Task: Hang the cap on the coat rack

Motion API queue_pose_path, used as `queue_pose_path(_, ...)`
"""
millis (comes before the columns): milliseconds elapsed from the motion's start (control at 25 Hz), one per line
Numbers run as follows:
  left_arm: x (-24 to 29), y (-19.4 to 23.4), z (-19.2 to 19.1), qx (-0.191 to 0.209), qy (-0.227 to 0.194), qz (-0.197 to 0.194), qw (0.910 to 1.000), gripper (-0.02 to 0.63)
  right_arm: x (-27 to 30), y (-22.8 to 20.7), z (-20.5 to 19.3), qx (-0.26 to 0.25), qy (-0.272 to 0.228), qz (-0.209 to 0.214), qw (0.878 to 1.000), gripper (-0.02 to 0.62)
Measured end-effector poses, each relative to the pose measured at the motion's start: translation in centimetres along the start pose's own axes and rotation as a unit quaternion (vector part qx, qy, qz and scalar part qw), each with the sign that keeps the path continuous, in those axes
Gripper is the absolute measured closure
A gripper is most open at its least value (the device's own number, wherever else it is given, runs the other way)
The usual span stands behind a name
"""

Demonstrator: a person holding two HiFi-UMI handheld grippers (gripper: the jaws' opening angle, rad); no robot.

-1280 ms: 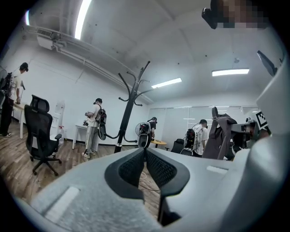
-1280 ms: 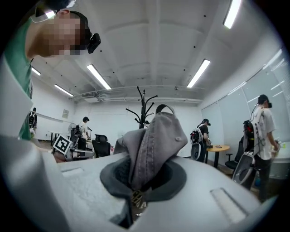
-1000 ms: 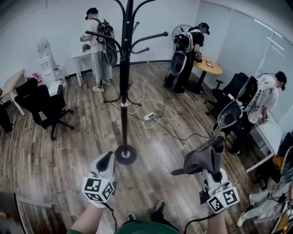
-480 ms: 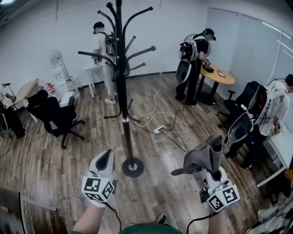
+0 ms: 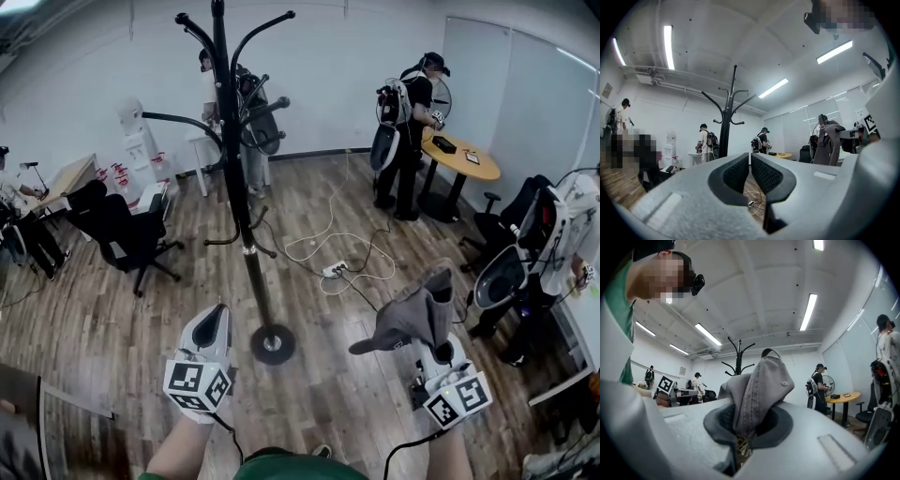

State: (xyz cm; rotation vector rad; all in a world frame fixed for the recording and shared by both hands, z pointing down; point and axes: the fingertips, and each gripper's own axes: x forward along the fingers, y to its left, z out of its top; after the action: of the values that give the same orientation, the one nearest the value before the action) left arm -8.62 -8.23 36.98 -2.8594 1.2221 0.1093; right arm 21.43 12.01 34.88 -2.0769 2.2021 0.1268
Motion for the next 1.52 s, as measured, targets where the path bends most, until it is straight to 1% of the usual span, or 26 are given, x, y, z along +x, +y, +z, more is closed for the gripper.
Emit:
queue_pose_path(240, 1.4, -2.3, -0.2, 0.009, 0.006, 0.005, 0.9999, 0.583, 1.8, -3.0, -0.3, 0.001, -0.003, 0.024, 1.000, 0.572)
queue_pose_path(480, 5.0, -1.3, -0.4, 0.012, 0.013, 0.019, 0.9997, 0.583, 5.8, -5.2, -1.1, 0.012, -0.001, 0.040, 0.999, 0.572)
queue_pose_path(720, 9.0, 2.1, -1.6, -0.008, 0.013, 0.026, 0.9996, 0.583, 10.8, -5.4, -2.2, 0.006, 0.016, 0.046, 0.999, 0.572)
queue_pose_path(880, 11.2, 4.3, -2.1, -0.014, 0.008, 0.030, 0.9994, 0.583, 14.2, -5.9, -2.3, -0.004, 0.016, 0.051, 0.999, 0.572)
queue_pose_path(1200, 12.8, 11.3, -2.8, -0.024, 0.008, 0.061, 0.9978, 0.584, 22.3, -4.0, -2.2, -0.016, 0.016, 0.081, 0.996, 0.572)
queue_pose_path(1360, 13.1, 13.5, -3.5, -0.026, 0.010, 0.071, 0.9971, 0.583, 25.8, -3.8, -2.0, -0.027, 0.011, 0.102, 0.994, 0.572)
queue_pose_path(1520, 13.1, 15.6, -4.0, -0.026, 0.011, 0.081, 0.9963, 0.583, 29.0, -3.7, -2.1, -0.033, 0.010, 0.109, 0.993, 0.572)
